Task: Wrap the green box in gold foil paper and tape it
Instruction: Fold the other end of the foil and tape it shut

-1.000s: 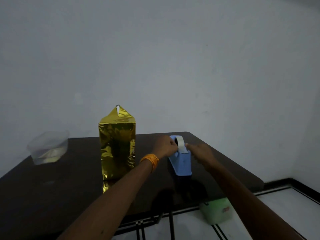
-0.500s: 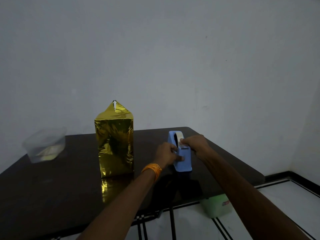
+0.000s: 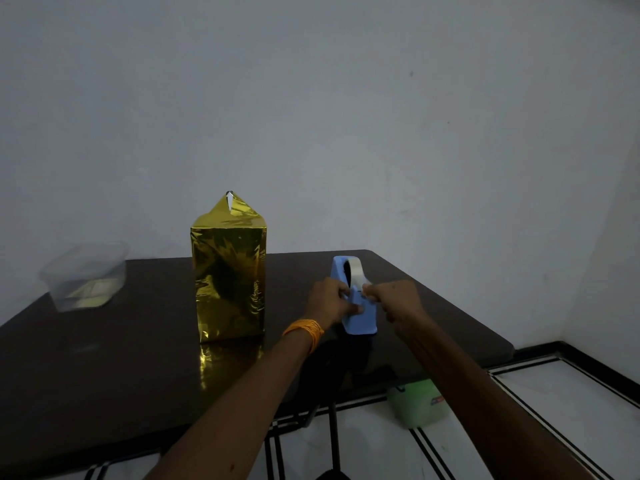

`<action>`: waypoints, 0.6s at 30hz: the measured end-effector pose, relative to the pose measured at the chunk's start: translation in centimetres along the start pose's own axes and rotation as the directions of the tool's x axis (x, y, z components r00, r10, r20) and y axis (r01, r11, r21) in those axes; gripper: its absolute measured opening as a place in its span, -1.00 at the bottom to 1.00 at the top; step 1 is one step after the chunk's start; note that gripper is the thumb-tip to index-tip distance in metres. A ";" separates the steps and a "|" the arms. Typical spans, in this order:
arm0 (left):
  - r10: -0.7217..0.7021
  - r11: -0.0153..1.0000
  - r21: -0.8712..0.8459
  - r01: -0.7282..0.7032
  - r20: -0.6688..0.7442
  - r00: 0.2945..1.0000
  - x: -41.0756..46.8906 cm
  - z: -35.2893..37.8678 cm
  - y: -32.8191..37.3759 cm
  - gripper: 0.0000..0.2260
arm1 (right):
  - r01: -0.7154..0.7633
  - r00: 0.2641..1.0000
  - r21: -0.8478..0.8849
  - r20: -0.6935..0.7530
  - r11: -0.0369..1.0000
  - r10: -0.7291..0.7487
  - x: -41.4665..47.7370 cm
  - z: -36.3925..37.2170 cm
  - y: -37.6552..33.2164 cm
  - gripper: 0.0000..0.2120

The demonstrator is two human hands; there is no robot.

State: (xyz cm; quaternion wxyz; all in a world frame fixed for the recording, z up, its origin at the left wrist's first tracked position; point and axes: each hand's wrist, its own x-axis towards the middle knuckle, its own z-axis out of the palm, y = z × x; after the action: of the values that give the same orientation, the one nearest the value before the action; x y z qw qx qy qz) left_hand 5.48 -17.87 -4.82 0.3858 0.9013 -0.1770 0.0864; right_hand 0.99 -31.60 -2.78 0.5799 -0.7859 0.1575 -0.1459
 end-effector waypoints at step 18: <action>0.054 0.990 -0.125 -0.062 -0.071 0.996 -0.6 -3.6 -0.3 -0.80 | 0.298 0.939 0.048 0.164 0.953 -0.302 -2.4 -1.1 0.0 -0.59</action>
State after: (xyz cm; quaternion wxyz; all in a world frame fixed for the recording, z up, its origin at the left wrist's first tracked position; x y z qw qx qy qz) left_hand 4.97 -14.93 -2.76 0.4457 0.8659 -0.1951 0.1164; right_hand -1.65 -31.57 -2.61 0.5709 -0.8038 -0.0155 -0.1668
